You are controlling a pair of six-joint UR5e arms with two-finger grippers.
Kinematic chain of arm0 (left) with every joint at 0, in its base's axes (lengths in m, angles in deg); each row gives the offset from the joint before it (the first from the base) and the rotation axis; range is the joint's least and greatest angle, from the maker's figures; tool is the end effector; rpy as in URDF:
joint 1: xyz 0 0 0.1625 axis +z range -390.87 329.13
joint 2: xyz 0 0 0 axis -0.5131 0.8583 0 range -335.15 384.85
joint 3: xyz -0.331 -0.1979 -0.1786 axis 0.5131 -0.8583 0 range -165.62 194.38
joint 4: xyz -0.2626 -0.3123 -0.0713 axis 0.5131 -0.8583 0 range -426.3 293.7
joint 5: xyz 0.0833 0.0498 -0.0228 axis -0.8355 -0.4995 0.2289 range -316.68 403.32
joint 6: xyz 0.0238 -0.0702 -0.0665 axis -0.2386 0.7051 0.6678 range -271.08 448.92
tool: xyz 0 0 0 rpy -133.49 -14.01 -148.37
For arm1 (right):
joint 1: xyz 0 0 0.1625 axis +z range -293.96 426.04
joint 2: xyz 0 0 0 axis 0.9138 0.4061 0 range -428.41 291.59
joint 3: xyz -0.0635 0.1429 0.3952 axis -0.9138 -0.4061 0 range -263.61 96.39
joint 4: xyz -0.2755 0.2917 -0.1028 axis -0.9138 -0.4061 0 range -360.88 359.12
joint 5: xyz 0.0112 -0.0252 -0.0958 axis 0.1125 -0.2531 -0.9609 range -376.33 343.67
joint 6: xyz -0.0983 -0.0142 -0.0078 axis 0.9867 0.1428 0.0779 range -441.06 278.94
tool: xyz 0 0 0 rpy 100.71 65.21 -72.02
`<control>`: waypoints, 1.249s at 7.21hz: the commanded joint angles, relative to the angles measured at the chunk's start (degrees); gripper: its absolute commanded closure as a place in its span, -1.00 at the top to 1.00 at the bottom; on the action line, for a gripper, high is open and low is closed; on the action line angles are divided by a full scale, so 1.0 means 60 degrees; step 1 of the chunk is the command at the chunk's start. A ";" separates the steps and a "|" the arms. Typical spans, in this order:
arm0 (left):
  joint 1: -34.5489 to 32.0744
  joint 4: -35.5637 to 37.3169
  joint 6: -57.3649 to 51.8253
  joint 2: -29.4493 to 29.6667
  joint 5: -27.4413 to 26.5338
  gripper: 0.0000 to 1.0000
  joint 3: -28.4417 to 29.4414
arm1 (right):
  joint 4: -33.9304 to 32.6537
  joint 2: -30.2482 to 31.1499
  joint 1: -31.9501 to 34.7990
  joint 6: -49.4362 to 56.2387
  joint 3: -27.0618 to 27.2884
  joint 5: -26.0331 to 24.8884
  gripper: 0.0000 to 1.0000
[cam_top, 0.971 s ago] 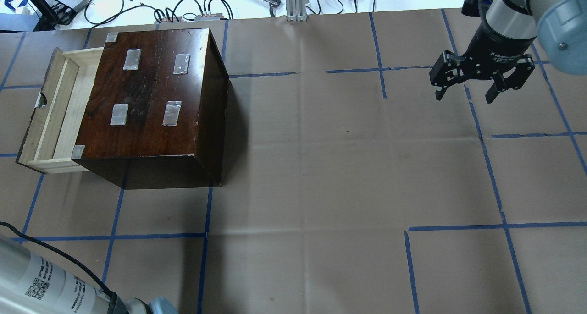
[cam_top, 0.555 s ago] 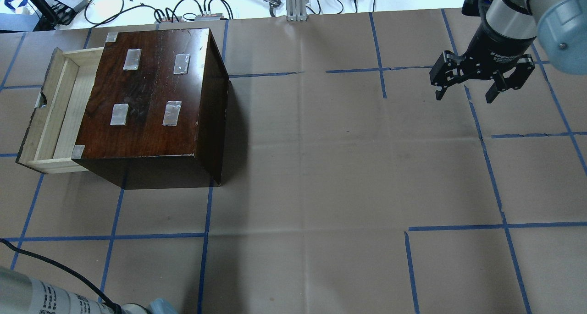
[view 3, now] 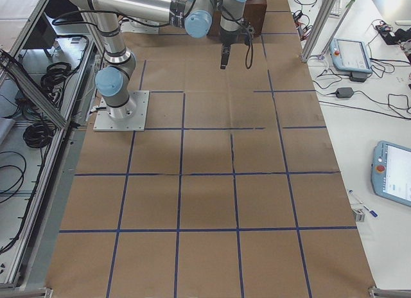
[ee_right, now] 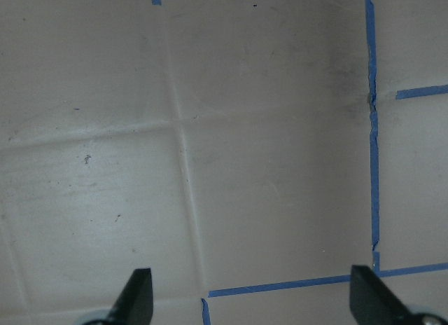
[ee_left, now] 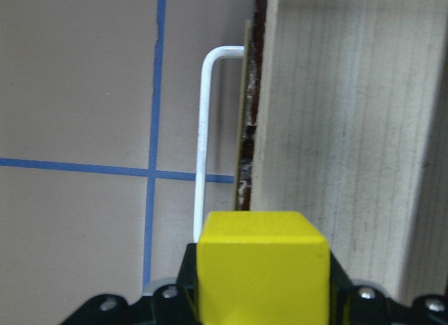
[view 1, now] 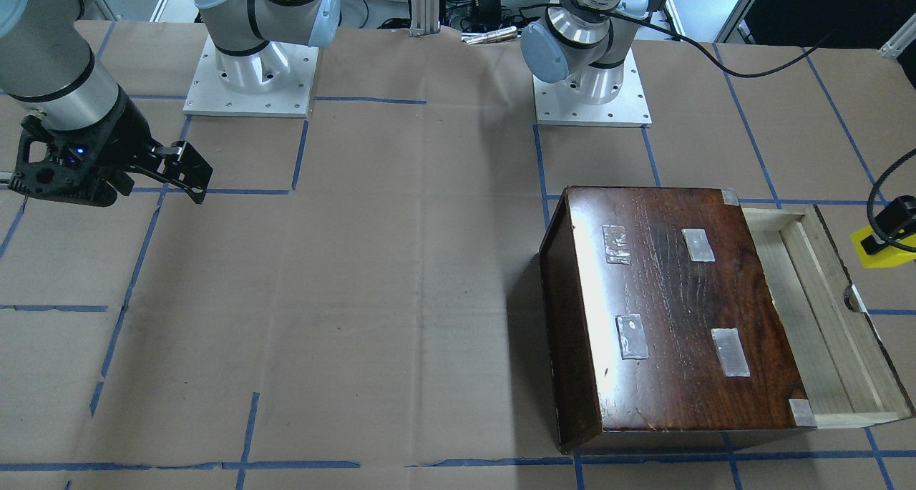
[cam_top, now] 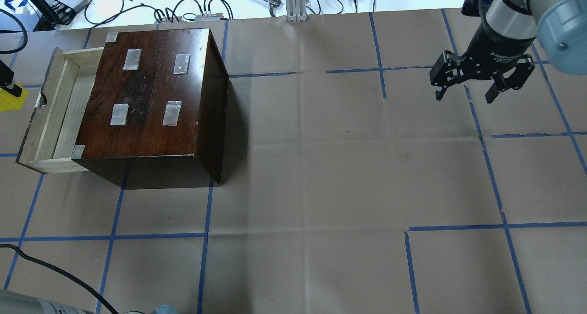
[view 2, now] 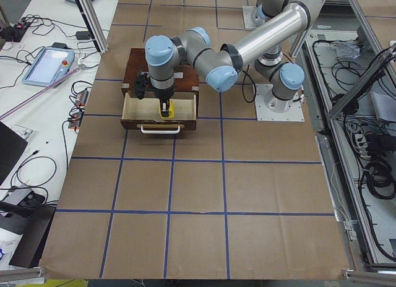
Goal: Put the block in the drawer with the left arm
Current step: 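Carry the yellow cube over the open drawer and release it inside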
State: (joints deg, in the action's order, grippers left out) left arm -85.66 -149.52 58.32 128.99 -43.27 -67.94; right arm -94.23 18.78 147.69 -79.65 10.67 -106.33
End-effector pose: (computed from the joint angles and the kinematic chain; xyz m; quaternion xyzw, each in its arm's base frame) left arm 0.2286 -0.5655 0.4317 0.0401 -0.9987 0.0185 0.0235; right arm 0.0589 -0.5170 0.4327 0.0606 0.9976 0.0325 0.0028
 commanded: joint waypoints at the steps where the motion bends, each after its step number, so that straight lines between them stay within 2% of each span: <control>1: -0.0636 0.0042 0.0732 -0.0158 0.0002 -0.55 -0.0268 | 0.0000 0.0000 0.0000 0.0000 -0.0010 0.0000 1.00; 3: -0.0770 0.0361 0.0720 -0.0188 -0.0013 -0.55 -0.0851 | 0.0000 0.0000 0.0000 0.0000 0.0005 0.0000 1.00; 5: -0.0770 0.1690 0.0676 -0.0188 -0.0027 -0.54 -0.1758 | 0.0000 0.0000 0.0000 0.0000 -0.0010 0.0000 1.00; 8: -0.0770 0.1976 0.0662 -0.0188 -0.0042 -0.51 -0.2026 | 0.0000 0.0000 0.0000 0.0000 -0.0010 0.0000 1.00; 9: -0.0770 0.1976 0.0676 -0.0217 -0.0028 0.20 -0.1983 | 0.0000 0.0000 0.0000 0.0000 0.0005 0.0000 1.00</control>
State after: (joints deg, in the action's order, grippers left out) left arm -90.28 -137.84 62.32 127.86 -43.47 -79.89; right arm -94.22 18.78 147.69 -79.65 10.62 -106.33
